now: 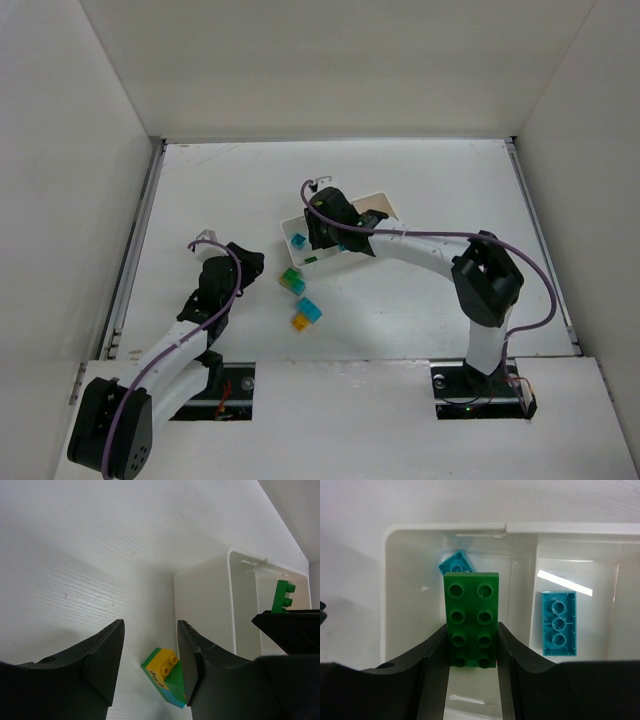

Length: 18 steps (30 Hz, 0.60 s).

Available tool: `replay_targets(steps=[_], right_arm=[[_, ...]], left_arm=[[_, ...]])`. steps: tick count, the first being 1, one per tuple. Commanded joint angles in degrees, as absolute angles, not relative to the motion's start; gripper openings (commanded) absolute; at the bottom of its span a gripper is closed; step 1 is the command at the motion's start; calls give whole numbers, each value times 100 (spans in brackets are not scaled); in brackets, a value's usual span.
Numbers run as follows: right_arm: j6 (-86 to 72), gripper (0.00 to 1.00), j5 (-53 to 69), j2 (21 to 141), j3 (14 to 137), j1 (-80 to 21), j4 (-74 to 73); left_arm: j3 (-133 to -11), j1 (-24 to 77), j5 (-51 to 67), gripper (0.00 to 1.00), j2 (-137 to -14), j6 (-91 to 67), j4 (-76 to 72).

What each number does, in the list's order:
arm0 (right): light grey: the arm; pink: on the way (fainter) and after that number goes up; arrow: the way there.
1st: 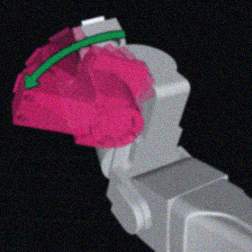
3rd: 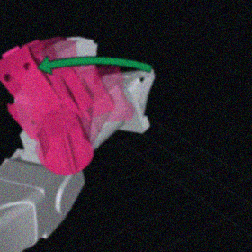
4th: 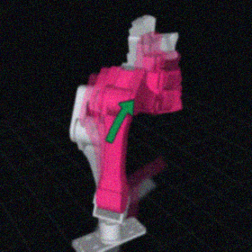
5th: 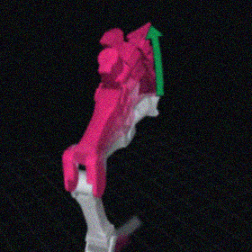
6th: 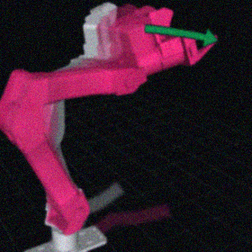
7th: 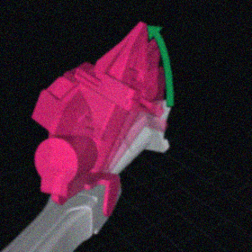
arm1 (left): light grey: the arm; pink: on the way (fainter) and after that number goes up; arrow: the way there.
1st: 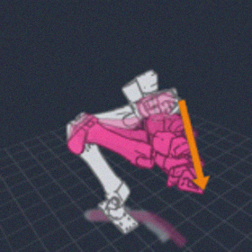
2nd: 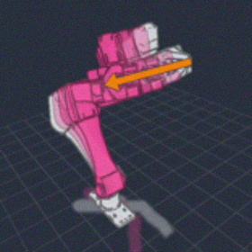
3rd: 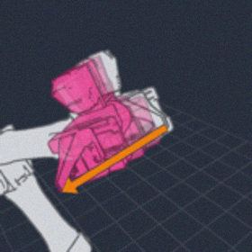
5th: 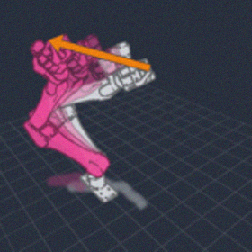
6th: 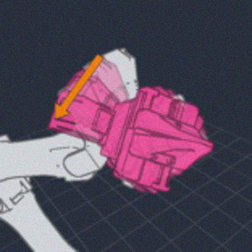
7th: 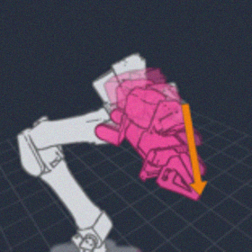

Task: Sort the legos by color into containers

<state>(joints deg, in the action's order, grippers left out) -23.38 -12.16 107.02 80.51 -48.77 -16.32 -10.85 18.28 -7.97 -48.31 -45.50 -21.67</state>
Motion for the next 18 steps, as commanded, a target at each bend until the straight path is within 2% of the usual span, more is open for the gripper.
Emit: replay_targets(steps=[1, 6, 18], right_arm=[[-2189, 44, -1388, 10775, 8218, -4944, -1749], [-2188, 54, -1450, 10740, 8209, -4970, -1749], [-2127, 59, -1556, 10389, 8139, -5102, -1749]], left_arm=[[-1266, 1823, -782, 44, -4852, -4465, -2487], [-1239, 1806, -791, 44, -4790, -4465, -2479], [-1230, 1771, -817, 44, -4729, -4447, -2443]])
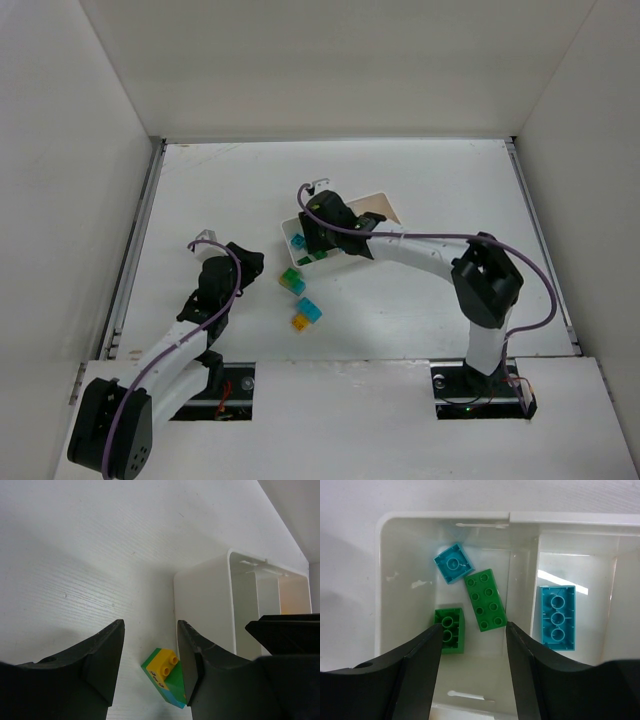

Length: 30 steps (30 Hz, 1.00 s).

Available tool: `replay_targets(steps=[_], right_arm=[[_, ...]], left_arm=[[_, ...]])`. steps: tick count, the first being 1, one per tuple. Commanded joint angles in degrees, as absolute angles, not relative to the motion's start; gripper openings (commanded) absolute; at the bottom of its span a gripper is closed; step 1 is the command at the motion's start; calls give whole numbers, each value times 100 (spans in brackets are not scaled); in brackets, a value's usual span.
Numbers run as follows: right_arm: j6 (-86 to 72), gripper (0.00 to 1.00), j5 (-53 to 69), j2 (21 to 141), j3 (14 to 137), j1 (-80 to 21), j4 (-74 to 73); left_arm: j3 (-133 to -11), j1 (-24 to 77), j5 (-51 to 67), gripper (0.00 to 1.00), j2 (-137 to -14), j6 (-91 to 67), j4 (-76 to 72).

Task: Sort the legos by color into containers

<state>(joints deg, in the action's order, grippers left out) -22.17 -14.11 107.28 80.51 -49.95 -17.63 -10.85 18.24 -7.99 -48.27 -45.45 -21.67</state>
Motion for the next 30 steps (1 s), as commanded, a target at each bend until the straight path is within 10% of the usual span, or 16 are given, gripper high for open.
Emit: replay_targets(steps=[1, 9, 16, 30], right_arm=[[-2118, 59, -1582, 10354, 8121, -5128, -1732], [-1995, 57, -1793, 10063, 7972, -5286, -1433], [-1986, 28, -1477, 10318, 8112, -5225, -1345], [-1758, 46, -1143, 11548, 8710, -5111, -695]], left_arm=[[-1222, 1753, -817, 44, -4702, -4447, -2435], [-1169, 1639, -861, 43, -4474, -4438, -2320], [-1151, 1621, -870, 41, -4430, -4474, -2312], [-1142, 1639, -791, 42, -4667, -4447, -2513]])
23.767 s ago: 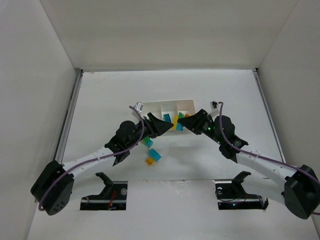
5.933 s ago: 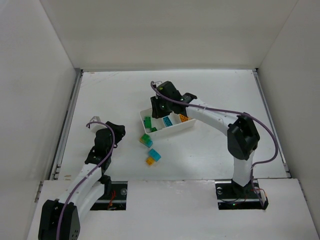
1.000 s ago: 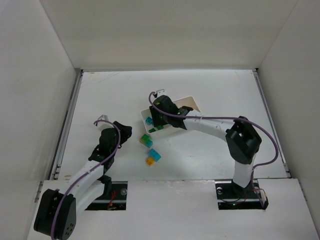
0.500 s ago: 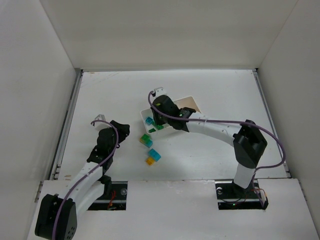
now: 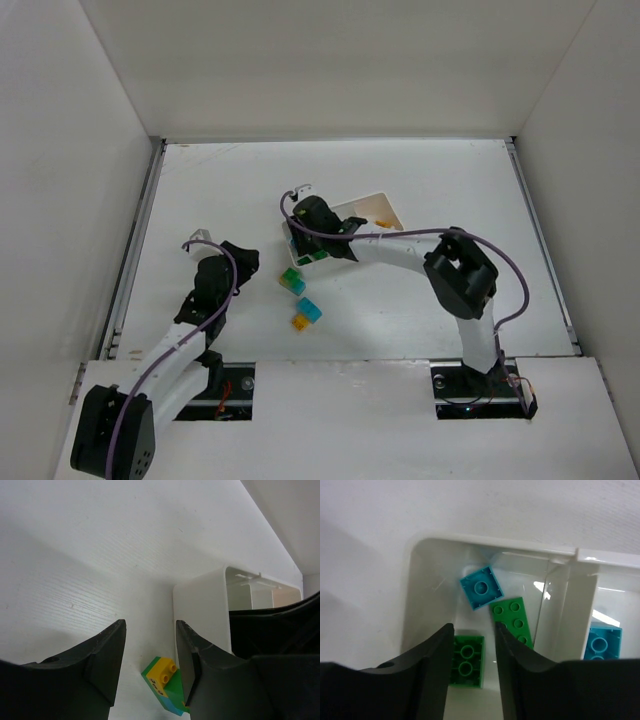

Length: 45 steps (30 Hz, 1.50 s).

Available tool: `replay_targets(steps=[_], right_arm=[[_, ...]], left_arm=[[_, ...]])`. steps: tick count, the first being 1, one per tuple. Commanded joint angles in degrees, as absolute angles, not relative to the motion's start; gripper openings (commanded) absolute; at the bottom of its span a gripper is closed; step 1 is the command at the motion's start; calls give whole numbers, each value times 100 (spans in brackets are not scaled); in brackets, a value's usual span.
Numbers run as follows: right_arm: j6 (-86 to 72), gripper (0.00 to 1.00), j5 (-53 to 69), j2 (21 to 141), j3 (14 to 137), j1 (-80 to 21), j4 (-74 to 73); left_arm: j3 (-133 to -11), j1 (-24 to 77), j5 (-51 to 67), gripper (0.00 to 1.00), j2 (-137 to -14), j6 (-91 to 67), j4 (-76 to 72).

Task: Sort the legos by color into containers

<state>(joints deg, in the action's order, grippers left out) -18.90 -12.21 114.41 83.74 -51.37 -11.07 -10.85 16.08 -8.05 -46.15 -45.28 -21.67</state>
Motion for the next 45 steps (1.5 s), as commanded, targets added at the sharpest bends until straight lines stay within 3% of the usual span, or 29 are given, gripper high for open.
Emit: replay_targets(steps=[1, 7, 14, 17, 19, 22, 45], right_arm=[[-1732, 49, -1143, 11618, 8727, -5111, -660], [-1609, 62, -1073, 11996, 8868, -5093, -650], [-1565, 63, -1142, 12348, 8903, -5093, -668], [-1591, 51, -1187, 12331, 8851, -5084, -598], [-1617, 37, -1230, 12305, 8842, -5084, -598], [-1652, 30, -1318, 12182, 8780, -5084, -545], [-2514, 32, -528, 10398, 7479, -4619, 589]], left_arm=[[-1143, 1648, -791, 42, -4676, -4447, -2514], [-1143, 1639, -791, 42, -4676, -4438, -2514], [-1143, 1657, -791, 42, -4667, -4438, -2522], [-1134, 1657, -791, 42, -4623, -4438, -2514], [-1134, 1657, -791, 42, -4623, -4447, -2505], [-1125, 1657, -791, 42, -4605, -4447, -2505], [-1116, 1665, -791, 42, -4623, -4456, -2522]])
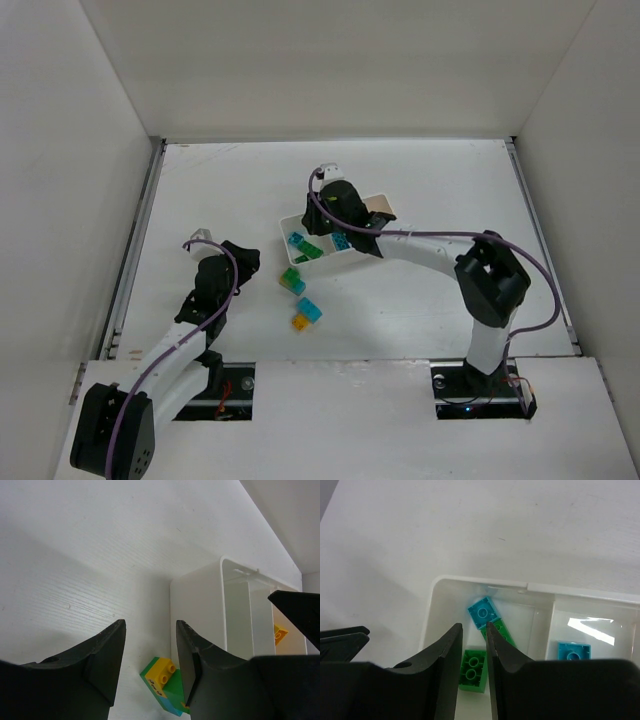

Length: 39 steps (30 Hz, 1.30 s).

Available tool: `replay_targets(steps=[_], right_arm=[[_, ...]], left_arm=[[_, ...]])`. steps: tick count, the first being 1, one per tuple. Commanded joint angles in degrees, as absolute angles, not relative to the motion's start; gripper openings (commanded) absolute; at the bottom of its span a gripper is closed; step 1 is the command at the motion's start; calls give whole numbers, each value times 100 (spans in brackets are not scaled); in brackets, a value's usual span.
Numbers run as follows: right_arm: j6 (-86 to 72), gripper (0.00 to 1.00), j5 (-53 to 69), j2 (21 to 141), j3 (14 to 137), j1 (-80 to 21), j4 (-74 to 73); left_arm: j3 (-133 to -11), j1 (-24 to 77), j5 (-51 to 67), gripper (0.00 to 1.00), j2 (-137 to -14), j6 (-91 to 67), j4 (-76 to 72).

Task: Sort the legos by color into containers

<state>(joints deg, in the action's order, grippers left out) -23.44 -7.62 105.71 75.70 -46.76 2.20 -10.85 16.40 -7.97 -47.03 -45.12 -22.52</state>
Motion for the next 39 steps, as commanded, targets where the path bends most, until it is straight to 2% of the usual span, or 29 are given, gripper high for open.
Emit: replay_targets(steps=[1, 4, 10, 20, 22, 24, 27, 29, 32, 39], right_arm=[[-2488, 33, -527, 10424, 7497, -4618, 545], [-2234, 40, -536, 10713, 7724, -4636, 291], [-1943, 64, -712, 11451, 8252, -4794, -211], [-1837, 71, -633, 12216, 8859, -4935, -668], [-1889, 64, -703, 12365, 9008, -4987, -790], [-1951, 53, -817, 12480, 9149, -5040, -922], [-1977, 32, -975, 12498, 9202, -5076, -949], [-2013, 24, -1054, 12454, 9185, -5076, -941], [-2109, 20, -1099, 12244, 9036, -5076, -774], [-2425, 23, -853, 11243, 8350, -4927, 34]], left_arm=[[-1116, 1683, -791, 42, -4623, -4456, -2522], [-1125, 1718, -791, 42, -4649, -4465, -2522], [-1151, 1832, -791, 43, -4684, -4439, -2575], [-1187, 1903, -773, 43, -4887, -4438, -2672], [-1187, 1894, -773, 43, -4887, -4438, -2672], [-1187, 1876, -773, 43, -4869, -4438, -2672], [-1178, 1850, -773, 43, -4843, -4438, -2672], [-1178, 1841, -756, 43, -4843, -4438, -2672], [-1178, 1824, -747, 43, -4834, -4438, -2672], [-1178, 1815, -747, 43, -4860, -4438, -2672]])
